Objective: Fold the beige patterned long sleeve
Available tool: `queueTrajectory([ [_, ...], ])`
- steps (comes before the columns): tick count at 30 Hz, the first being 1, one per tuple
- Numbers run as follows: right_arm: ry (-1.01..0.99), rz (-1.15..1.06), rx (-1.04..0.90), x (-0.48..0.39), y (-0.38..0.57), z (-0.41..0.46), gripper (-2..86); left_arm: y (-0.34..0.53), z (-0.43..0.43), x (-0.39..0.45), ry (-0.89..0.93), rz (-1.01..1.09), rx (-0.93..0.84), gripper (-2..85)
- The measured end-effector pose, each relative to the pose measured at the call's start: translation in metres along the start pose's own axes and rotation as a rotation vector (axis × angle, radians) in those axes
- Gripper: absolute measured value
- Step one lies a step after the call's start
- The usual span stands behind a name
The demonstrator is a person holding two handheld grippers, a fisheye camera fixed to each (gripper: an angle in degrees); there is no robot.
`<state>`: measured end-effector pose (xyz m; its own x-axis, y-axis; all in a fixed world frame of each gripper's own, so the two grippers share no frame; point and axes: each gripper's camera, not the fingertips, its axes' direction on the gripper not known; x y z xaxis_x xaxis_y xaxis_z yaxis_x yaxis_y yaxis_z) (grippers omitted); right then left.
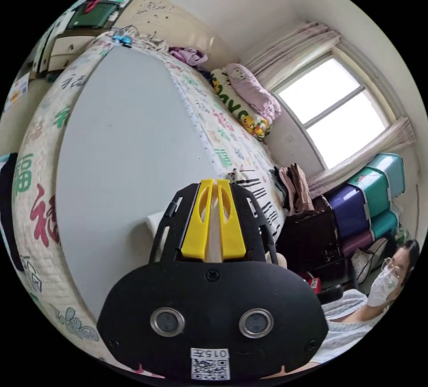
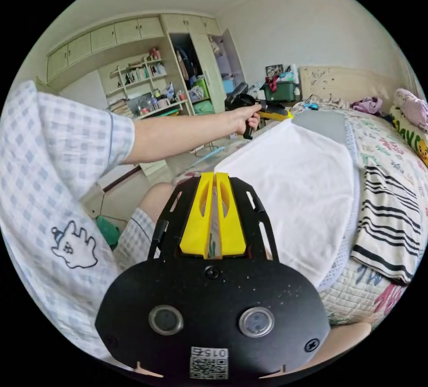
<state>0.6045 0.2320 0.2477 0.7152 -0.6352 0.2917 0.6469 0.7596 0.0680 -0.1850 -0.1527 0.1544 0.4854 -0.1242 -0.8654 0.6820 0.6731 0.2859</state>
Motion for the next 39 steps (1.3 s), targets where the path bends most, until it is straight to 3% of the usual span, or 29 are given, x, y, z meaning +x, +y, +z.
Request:
queueTrajectory([
  [4,0.007,0.018,-0.105,-0.001,0.021,0.05,-0.1,0.018,-0.013,-0.062,0.099,-0.136,0.092,-0.1],
  [10,0.007,0.006,-0.125,0.002,0.04,0.064,-0.1,0.007,-0.006,-0.055,0.161,-0.06,-0.015,9.8],
  [15,0.028,0.006,-0.123,-0.001,0.05,0.065,0.0,-0.006,0.004,-0.028,0.062,0.016,-0.054,0.9],
  [24,-0.003,-0.032,-0.171,-0.012,0.062,0.1,-0.1,-0.006,-0.052,0.001,-0.244,0.069,0.09,-0.8],
  [29,-0.014,0.022,-0.195,0.007,0.071,0.123,-0.2,0.001,-0.039,-0.006,-0.063,0.029,0.007,0.7],
  [32,-0.02,0.026,-0.192,0.01,0.067,0.125,-0.2,0.007,-0.021,0.008,0.05,0.04,-0.044,8.4],
  [34,-0.007,0.015,-0.195,0.008,0.066,0.128,-0.2,0.008,-0.008,0.019,0.023,0.057,-0.098,9.2],
  [39,0.007,0.02,-0.19,0.006,0.064,0.13,-0.2,0.01,0.006,0.039,-0.112,0.076,-0.131,1.8],
])
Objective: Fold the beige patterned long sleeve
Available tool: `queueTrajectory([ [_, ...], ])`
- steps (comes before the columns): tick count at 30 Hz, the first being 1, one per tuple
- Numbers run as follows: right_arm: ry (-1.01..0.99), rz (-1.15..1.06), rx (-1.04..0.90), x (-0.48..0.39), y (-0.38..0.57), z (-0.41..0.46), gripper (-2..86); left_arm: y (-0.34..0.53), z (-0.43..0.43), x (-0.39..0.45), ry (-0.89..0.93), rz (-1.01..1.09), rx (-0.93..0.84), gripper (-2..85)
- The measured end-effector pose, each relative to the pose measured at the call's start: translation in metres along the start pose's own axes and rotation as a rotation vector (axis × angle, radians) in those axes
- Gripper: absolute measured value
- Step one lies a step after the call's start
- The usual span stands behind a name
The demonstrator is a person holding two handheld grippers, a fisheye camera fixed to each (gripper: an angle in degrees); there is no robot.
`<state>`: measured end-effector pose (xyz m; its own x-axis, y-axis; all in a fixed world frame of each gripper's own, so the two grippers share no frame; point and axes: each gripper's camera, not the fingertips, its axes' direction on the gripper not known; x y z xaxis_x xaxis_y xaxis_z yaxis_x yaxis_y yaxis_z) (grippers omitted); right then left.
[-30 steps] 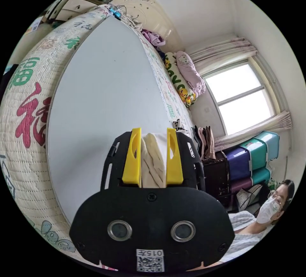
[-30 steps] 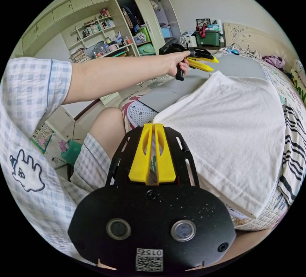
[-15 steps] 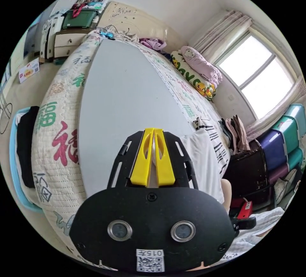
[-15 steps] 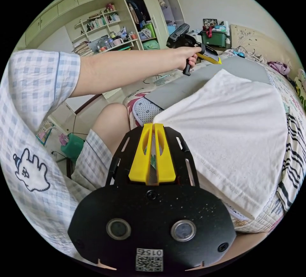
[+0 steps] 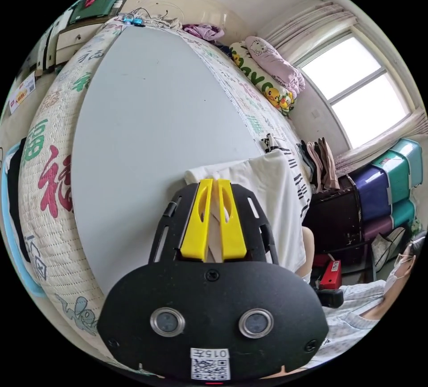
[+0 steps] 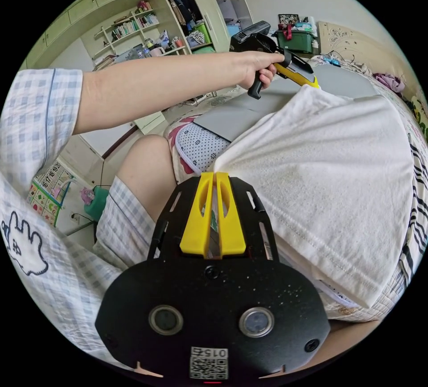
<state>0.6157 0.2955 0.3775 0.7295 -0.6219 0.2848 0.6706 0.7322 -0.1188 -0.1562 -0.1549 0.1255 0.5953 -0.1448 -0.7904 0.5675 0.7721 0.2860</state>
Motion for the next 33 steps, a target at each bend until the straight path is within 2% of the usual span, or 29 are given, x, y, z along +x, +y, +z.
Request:
queueTrajectory([
  [9,-0.027,-0.003,0.028,-0.012,-0.021,-0.005,-0.1,-0.001,-0.023,0.039,-0.206,0.024,0.076,-0.3],
  [14,-0.002,-0.011,-0.024,-0.021,-0.038,0.017,-0.1,0.001,0.005,0.045,-0.323,0.01,0.014,-0.4],
  [27,0.075,-0.036,-0.011,-0.07,-0.084,0.005,0.5,0.006,0.014,0.076,-0.386,-0.007,0.017,1.5],
  [33,-0.054,-0.066,0.079,-0.1,-0.089,-0.057,2.8,0.021,-0.014,0.092,-0.385,-0.063,0.063,6.7],
])
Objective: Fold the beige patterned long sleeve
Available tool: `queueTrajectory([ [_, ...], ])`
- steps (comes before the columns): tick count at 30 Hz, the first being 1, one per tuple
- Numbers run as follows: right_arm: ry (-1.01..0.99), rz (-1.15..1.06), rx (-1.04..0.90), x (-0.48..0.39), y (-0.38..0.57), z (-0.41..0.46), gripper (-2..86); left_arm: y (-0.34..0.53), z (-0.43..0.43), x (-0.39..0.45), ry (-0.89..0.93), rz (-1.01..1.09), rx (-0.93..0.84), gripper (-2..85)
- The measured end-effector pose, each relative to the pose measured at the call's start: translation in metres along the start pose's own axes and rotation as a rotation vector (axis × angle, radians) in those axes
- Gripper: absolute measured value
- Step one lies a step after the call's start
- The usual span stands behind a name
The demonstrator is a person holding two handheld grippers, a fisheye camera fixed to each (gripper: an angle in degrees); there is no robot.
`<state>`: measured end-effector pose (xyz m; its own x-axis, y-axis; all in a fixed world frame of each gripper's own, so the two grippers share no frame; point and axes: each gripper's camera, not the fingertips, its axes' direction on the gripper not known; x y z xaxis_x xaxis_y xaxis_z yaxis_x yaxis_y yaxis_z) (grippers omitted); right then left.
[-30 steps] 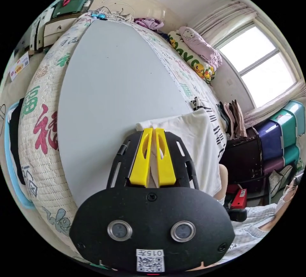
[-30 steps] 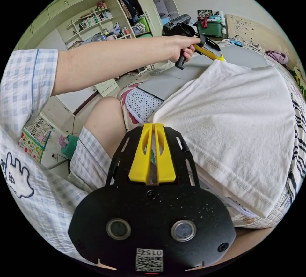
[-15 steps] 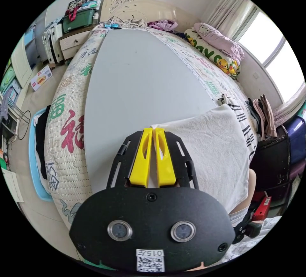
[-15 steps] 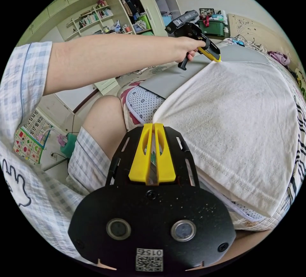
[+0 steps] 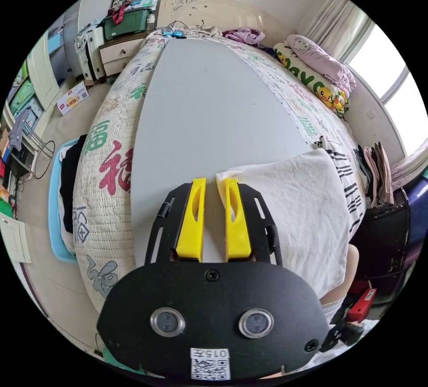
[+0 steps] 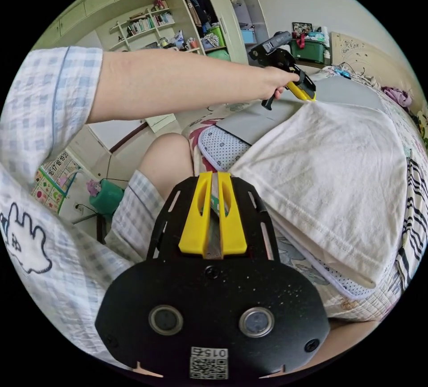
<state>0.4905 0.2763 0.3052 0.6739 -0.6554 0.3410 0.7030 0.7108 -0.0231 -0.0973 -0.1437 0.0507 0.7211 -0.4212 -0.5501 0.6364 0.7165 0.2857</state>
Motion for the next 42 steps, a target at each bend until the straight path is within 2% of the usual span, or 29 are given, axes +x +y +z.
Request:
queueTrajectory([
  [4,0.083,0.096,0.154,0.014,0.01,-0.08,4.6,0.033,-0.053,0.021,0.062,0.081,0.066,6.7],
  [6,0.212,0.21,0.211,0.041,0.023,-0.128,5.1,0.057,-0.073,0.035,0.114,0.141,0.076,6.7],
  [9,0.302,0.388,0.235,0.082,0.037,-0.163,5.9,0.1,-0.088,0.057,0.219,0.212,0.055,7.1],
  [11,0.273,0.45,0.23,0.099,0.036,-0.171,6.9,0.129,-0.083,0.068,0.273,0.224,0.03,7.3],
  [14,0.234,0.476,0.172,0.107,0.016,-0.166,7.5,0.15,-0.067,0.071,0.226,0.204,-0.018,7.8],
  [19,0.238,0.47,0.09,0.09,-0.011,-0.17,1.8,0.16,-0.061,0.057,0.218,0.144,-0.016,6.3],
  [23,0.259,0.483,0.053,0.076,-0.02,-0.189,0.9,0.161,-0.064,0.051,0.177,0.16,-0.003,0.6],
  [29,0.262,0.445,0.049,0.043,-0.047,-0.218,2.5,0.15,-0.072,0.043,0.192,0.181,-0.037,0.7],
  [32,0.236,0.463,0.161,0.039,-0.051,-0.272,7.0,0.135,-0.09,0.017,0.31,0.143,0.014,5.8],
  [36,0.248,0.454,0.282,0.065,-0.091,-0.341,10.0,0.098,-0.104,-0.021,0.318,0.077,0.115,12.5],
  [39,0.215,0.433,0.31,0.093,-0.145,-0.356,12.9,0.059,-0.087,-0.045,0.309,0.039,0.124,16.0],
  [42,0.144,0.434,0.259,0.125,-0.202,-0.345,14.8,0.024,-0.061,-0.065,0.337,-0.001,0.089,18.1],
])
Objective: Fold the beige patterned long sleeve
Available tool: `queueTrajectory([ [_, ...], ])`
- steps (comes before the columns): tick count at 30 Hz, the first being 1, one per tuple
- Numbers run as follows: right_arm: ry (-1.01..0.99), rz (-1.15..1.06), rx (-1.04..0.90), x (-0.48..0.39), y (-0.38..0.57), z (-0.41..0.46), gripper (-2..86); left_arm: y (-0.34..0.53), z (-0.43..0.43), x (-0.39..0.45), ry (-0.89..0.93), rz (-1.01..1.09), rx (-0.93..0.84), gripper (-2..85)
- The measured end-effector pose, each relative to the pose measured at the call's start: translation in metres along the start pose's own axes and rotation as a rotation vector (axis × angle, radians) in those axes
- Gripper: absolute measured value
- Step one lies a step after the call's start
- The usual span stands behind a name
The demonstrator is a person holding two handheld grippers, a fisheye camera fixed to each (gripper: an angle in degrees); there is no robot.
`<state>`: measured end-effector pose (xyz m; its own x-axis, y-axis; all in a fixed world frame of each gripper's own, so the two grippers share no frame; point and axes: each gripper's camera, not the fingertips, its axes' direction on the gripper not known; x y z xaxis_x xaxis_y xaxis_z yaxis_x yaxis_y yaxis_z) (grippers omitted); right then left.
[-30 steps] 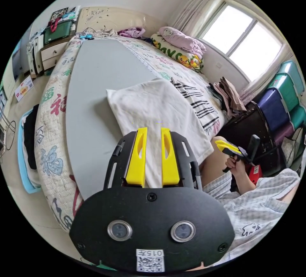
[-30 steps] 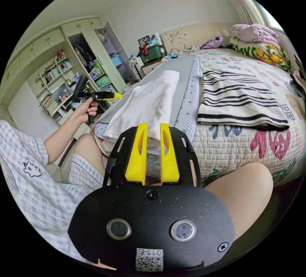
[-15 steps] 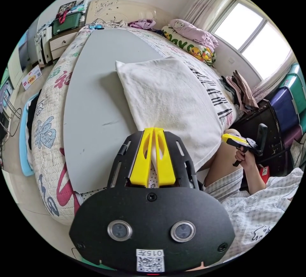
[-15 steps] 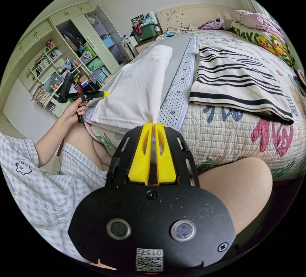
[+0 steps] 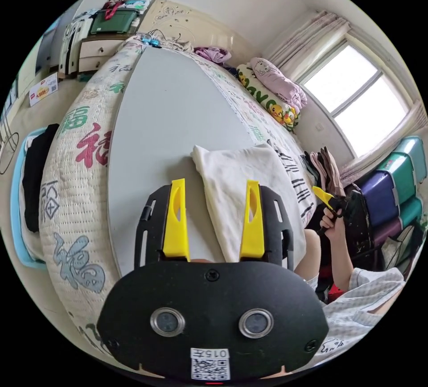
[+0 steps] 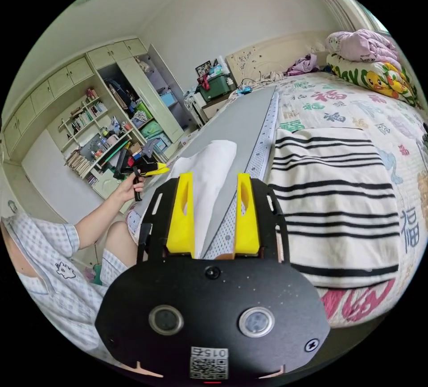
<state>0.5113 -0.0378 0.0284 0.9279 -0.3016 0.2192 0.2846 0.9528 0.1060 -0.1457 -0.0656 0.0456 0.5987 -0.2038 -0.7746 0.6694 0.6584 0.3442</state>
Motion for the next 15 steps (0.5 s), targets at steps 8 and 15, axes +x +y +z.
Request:
queueTrajectory([
  [8,0.016,0.039,-0.188,-0.003,-0.086,0.069,17.8,-0.021,0.024,-0.037,0.059,0.005,-0.024,18.3],
  [15,-0.071,0.165,-0.275,-0.006,-0.091,0.069,15.6,-0.014,0.033,-0.07,0.211,-0.037,-0.089,12.6],
])
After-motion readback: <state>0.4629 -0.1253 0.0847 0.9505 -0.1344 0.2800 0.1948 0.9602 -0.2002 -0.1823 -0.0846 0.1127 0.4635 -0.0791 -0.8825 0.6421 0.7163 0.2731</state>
